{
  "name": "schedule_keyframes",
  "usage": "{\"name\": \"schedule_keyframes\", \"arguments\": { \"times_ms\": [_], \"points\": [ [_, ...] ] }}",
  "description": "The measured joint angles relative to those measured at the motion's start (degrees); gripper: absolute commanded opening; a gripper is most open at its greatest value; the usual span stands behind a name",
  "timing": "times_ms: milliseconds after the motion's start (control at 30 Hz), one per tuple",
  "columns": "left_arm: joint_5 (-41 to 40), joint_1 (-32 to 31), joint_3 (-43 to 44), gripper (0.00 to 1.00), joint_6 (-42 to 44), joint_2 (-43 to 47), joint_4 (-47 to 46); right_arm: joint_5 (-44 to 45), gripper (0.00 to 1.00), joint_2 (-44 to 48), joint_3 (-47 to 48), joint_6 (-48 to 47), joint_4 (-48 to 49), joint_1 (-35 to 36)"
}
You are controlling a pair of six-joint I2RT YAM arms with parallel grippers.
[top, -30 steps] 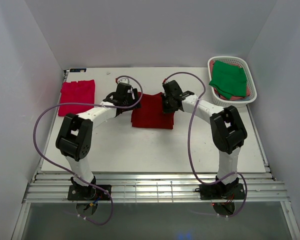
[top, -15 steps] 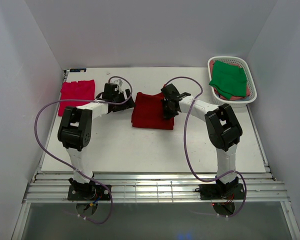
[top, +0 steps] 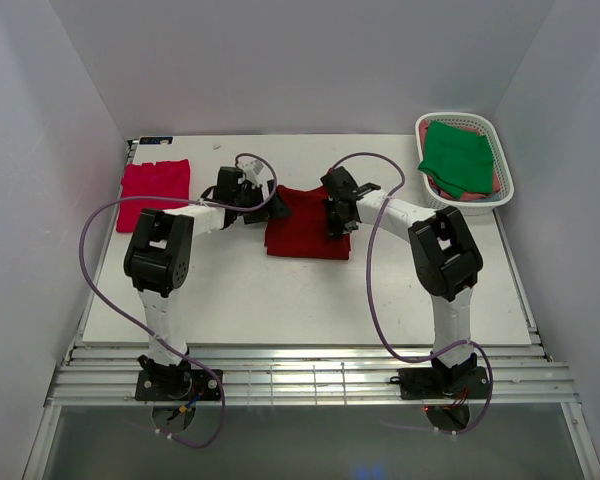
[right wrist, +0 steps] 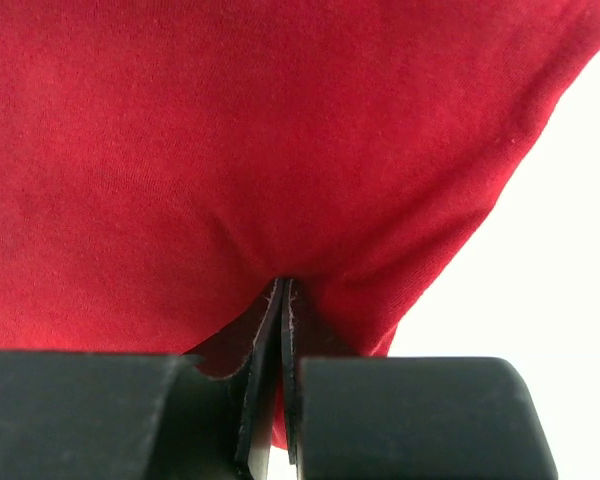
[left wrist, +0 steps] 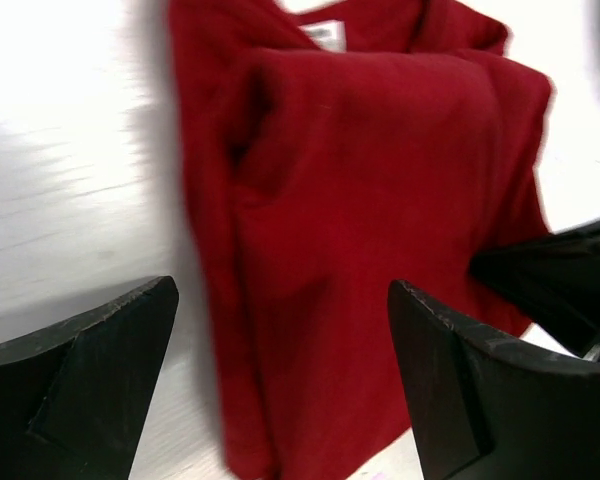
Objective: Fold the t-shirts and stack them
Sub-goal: Fold the tshirt, then neatly place the folded tshirt to the corner
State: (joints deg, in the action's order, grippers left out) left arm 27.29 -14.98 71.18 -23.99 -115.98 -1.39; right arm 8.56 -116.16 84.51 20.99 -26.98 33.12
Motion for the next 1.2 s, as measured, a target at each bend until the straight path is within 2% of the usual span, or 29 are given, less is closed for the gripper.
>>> {"name": "schedule_keyframes", "arguments": {
  "times_ms": [267, 467, 533, 633, 667, 767, 967, 1100, 1133, 1200],
  "points": [
    [0.11, -7.02, -3.74, 0.98, -4.02, -0.07, -8.46, 0.31, 0.08, -0.48, 0.48, -0.15, -0.20, 0.00],
    [-0.92, -9.40, -4.24, 0.98, -7.63, -1.09, -12.76, 0.28, 0.08, -0.48, 0.48, -0.39, -0.35, -0.04],
    [-1.09, -9.55, -3.69, 0.94, -9.07, -1.84, -13.57, 0.26, 0.08, -0.48, 0.48, -0.39, -0.35, -0.04],
    [-1.84, -9.73, -3.02, 0.78, -10.45, -2.75, -14.08, 0.26, 0.08, -0.48, 0.46, -0.39, -0.31, -0.04],
    [-2.12, -9.84, -2.89, 0.67, -11.02, -3.08, -14.29, 0.26, 0.08, -0.48, 0.46, -0.39, -0.31, -0.04],
    [-3.37, -10.10, -2.40, 0.56, -12.22, -4.46, -14.84, 0.26, 0.08, -0.48, 0.35, -0.39, -0.22, 0.00],
    [-4.90, -10.99, -1.68, 0.48, -14.05, -5.53, -15.28, 0.28, 0.08, -0.46, 0.02, -0.39, 0.15, 0.07],
    [-5.73, -11.98, -1.29, 0.23, -14.97, -6.12, -15.19, 0.26, 0.08, -0.46, 0.00, -0.39, 0.22, 0.07],
    [-5.88, -12.22, -1.14, 0.14, -15.13, -6.29, -15.23, 0.26, 0.08, -0.46, -0.02, -0.37, 0.26, 0.07],
    [-6.21, -12.57, -1.03, 0.08, -15.41, -6.27, -15.17, 0.26, 0.08, -0.46, -0.02, -0.37, 0.31, 0.11]
  ]
}}
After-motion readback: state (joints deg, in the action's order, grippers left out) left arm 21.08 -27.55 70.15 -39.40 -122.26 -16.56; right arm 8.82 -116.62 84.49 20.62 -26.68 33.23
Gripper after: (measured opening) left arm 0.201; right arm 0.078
